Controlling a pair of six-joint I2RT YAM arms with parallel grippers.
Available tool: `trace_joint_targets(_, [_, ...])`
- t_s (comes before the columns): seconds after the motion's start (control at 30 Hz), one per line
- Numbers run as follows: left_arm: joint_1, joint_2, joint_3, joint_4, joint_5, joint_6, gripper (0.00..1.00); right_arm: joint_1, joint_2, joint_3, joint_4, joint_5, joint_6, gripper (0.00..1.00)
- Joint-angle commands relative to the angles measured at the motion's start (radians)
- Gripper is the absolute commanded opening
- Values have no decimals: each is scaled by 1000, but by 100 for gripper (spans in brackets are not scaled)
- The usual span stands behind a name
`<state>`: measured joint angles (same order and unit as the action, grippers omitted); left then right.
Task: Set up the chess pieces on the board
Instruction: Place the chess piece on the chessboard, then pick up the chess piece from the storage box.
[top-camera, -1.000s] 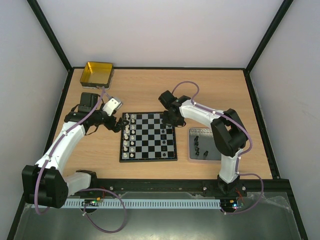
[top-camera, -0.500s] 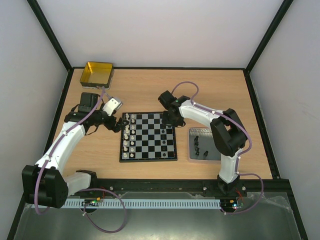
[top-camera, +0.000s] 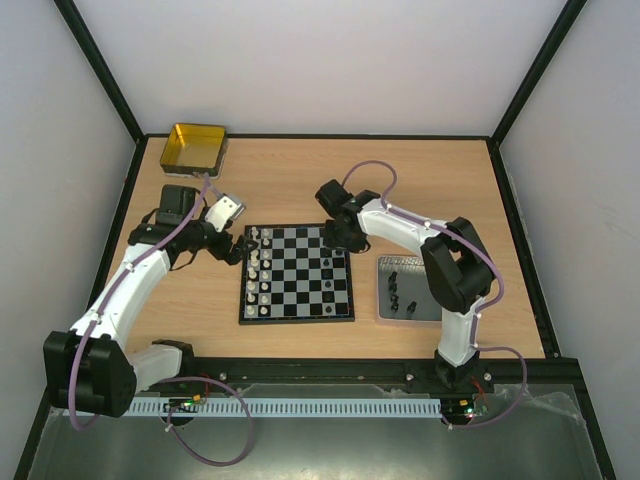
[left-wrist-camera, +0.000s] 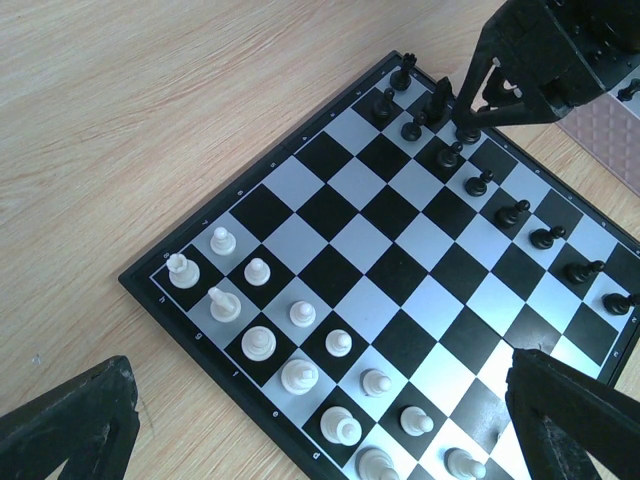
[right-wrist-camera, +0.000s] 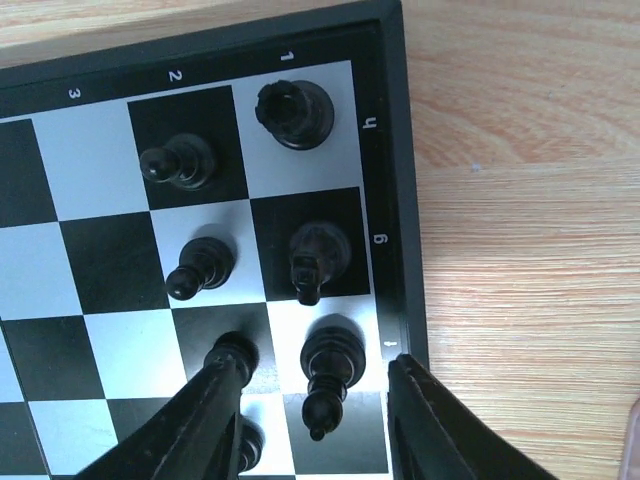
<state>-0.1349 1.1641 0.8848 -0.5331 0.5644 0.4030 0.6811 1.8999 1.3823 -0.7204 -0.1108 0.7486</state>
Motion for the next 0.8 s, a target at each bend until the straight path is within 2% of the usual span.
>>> trace_joint_targets(0.0, [-3, -21, -9, -4, 9, 1, 99, 6, -69, 44, -43, 55, 11, 40])
trace_joint_targets(0.2, [-4, -23, -5, -8, 11, -1, 99, -23, -243, -11, -121, 114, 17, 36])
trace_joint_targets(0.37, [-4, -20, -1, -8, 8, -2, 99, -89, -455, -188, -168, 150, 33, 27])
trace_joint_targets(0.57, [-3, -10, -3, -1, 6, -3, 99, -136, -664, -411, -223, 202, 98, 27])
trace_joint_targets(0.77, [-5, 12, 0, -2, 5, -5, 99, -138, -787, -538, -247, 201, 167, 29])
